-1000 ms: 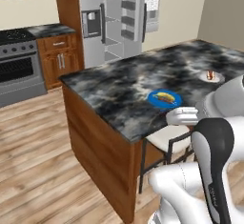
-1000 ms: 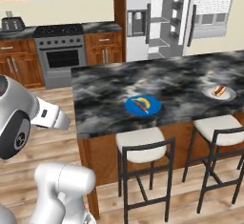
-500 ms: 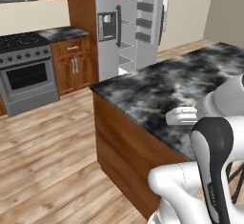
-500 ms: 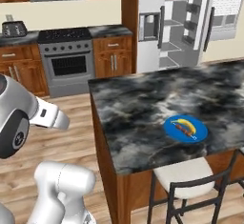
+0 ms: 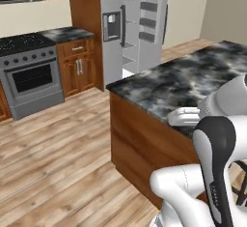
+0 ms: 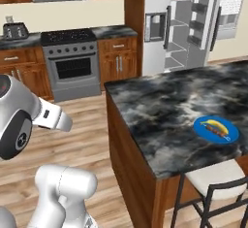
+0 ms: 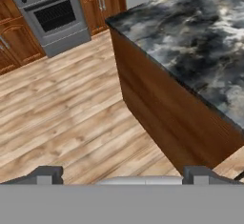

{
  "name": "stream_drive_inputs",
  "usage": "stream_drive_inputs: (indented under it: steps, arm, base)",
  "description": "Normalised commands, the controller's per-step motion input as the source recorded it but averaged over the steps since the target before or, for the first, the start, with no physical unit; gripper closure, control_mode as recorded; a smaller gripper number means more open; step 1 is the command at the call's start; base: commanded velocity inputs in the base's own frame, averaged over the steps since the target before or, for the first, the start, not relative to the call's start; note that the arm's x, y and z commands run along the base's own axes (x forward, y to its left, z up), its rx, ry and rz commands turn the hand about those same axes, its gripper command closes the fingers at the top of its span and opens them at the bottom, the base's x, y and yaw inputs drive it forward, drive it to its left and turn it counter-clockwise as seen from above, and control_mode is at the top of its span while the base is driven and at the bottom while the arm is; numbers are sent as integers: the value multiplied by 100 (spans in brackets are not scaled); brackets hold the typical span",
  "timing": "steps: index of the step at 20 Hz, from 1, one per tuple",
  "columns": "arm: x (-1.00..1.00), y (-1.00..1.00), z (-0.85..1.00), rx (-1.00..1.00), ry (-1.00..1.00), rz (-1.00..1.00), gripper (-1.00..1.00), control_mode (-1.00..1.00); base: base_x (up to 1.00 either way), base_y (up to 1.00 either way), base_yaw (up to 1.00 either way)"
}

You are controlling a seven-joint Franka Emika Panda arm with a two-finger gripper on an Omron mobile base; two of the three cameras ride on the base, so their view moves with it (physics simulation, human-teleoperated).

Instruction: Pick up the banana and apple from the fridge and place one fruit on each plate on the dining counter.

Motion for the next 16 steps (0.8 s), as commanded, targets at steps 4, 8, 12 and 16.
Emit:
stream_drive_inputs:
  steps: [4, 8, 12, 16]
  arm:
    - [0, 0, 0, 0, 0, 0, -100, 100]
    - [0, 0, 0, 0, 0, 0, -100, 100]
    - [0, 0, 0, 0, 0, 0, -100, 100]
    - [0, 0, 0, 0, 0, 0, -100, 100]
  base:
    - [-3, 100, 12]
    - [100, 100, -21]
    - [100, 100, -39]
    - [100, 100, -44]
